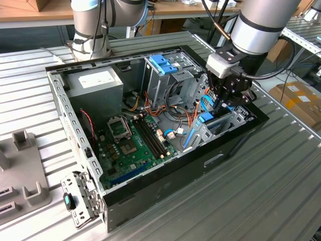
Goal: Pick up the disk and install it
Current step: 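Insert the first disk wire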
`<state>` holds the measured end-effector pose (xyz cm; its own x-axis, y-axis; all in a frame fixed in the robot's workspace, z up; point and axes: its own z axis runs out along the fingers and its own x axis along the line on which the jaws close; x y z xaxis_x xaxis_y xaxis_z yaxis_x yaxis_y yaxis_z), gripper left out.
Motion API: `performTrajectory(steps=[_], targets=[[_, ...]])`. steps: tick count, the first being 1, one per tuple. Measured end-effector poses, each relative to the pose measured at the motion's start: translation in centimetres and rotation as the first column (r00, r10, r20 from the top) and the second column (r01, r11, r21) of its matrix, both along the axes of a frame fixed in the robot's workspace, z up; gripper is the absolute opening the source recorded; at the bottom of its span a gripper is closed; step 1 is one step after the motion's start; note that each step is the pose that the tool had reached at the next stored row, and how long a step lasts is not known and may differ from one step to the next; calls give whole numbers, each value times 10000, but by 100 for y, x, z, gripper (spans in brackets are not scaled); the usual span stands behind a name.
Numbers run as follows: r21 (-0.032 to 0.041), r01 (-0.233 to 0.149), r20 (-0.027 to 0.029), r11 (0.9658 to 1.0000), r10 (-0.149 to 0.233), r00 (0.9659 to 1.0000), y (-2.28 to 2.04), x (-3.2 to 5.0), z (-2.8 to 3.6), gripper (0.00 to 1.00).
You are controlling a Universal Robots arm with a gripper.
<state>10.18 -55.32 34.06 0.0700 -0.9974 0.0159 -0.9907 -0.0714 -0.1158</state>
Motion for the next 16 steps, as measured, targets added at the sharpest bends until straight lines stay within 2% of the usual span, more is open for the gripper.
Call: performTrajectory(steps=[1, 2, 3, 4, 7, 10, 16], targets=[[5, 0, 1, 10000, 0, 10000, 0, 0, -2, 16], [3, 0, 0, 10000, 0, 10000, 0, 0, -2, 23], [2, 0, 0, 10000, 0, 10000, 0, 0, -2, 23], [1, -1, 0, 10000, 1, 10000, 0, 0, -2, 30], [-2, 0, 0, 10000, 0, 10000, 0, 0, 12, 30], [0, 0, 0, 10000, 0, 10000, 0, 0, 95, 30], [1, 0, 1, 10000, 0, 10000, 0, 0, 121, 30]])
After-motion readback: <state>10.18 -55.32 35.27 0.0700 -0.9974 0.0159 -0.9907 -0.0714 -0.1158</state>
